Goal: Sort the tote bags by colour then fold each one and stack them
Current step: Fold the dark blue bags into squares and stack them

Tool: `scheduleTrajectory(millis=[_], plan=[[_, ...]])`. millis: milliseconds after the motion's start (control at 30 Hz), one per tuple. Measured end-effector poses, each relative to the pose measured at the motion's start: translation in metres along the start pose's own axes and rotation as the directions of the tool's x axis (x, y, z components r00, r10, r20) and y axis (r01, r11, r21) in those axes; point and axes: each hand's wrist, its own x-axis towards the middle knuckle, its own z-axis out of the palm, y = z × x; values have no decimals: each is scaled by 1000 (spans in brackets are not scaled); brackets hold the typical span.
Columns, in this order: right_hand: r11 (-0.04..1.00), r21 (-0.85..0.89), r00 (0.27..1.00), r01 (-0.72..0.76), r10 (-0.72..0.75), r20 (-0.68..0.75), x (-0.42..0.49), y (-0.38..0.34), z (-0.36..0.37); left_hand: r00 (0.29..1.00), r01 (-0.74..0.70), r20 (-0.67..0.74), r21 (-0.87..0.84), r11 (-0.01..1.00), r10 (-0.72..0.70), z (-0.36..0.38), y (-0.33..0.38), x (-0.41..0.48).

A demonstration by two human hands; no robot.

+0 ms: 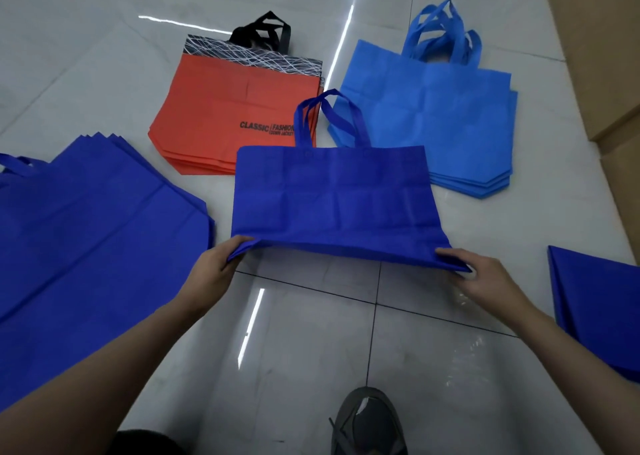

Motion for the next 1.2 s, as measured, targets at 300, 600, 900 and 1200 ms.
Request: scheduleTrajectory(millis=[300, 600, 900, 1200], plan=[[841, 510, 926, -182, 321, -199, 38, -12, 11, 948, 211, -134, -409, 888, -288, -2, 8, 10], [844, 150, 766, -515, 531, -363, 58, -10, 40, 904, 409, -141, 18, 912, -403, 19, -3, 25], [784, -310, 780, -538, 323, -535, 65, -28, 59, 967, -129, -85, 651, 748, 241, 68, 1, 35], [723, -483, 870, 493, -420, 259, 86, -131, 181, 995, 74, -97, 648, 758, -15, 93, -15, 39]])
